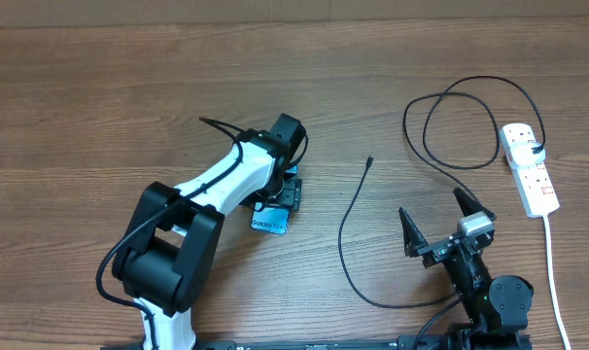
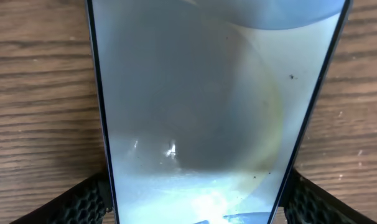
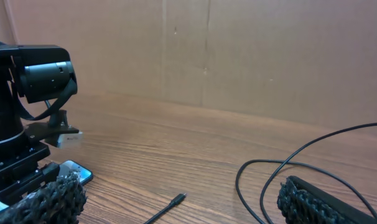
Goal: Plug charger to phone and switch on socket
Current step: 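Lower the left gripper and grasp the phone's top edge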
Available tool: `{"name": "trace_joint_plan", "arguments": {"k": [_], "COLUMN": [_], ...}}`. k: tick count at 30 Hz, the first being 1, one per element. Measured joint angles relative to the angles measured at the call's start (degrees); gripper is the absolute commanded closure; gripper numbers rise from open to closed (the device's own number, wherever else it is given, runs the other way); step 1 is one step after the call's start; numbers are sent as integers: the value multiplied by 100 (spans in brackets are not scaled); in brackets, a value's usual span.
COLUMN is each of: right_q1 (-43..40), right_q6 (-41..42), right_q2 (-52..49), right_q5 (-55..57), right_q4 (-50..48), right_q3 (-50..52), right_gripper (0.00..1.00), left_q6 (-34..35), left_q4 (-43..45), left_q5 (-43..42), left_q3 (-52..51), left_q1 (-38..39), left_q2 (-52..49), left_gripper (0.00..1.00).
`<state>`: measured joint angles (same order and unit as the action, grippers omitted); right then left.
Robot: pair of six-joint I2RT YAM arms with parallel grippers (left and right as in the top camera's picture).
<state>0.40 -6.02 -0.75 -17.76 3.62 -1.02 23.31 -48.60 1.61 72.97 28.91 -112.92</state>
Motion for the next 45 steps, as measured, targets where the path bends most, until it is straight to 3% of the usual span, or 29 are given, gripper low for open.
{"name": "trace_joint_plan", "arguments": {"k": [10, 13, 20, 26, 30, 45], "right_q1": [0, 0, 0, 0, 0, 0], "right_q6": [-2, 0, 4, 0, 2, 2], "right_q2": [0, 0, 0, 0, 0, -76], "right_q5": [0, 0, 2, 0, 4, 0], "right_q4": [0, 0, 2, 4, 2, 0], "right_q3": [0, 0, 0, 0, 0, 0], "right_gripper": [0, 0, 0, 0, 0, 0], "left_q6": [382, 343, 195, 160, 146, 111], "left_q4": [247, 254, 304, 367, 361, -212], "left_q5": [337, 293, 144, 31, 17, -149], "left_q3": [160, 164, 166, 186, 225, 651], "left_q1": [-160, -289, -378, -378, -378, -382], "left_q2": [-85, -90, -103, -155, -181, -402], "left_gripper": [13, 0, 0, 8, 18, 24]}}
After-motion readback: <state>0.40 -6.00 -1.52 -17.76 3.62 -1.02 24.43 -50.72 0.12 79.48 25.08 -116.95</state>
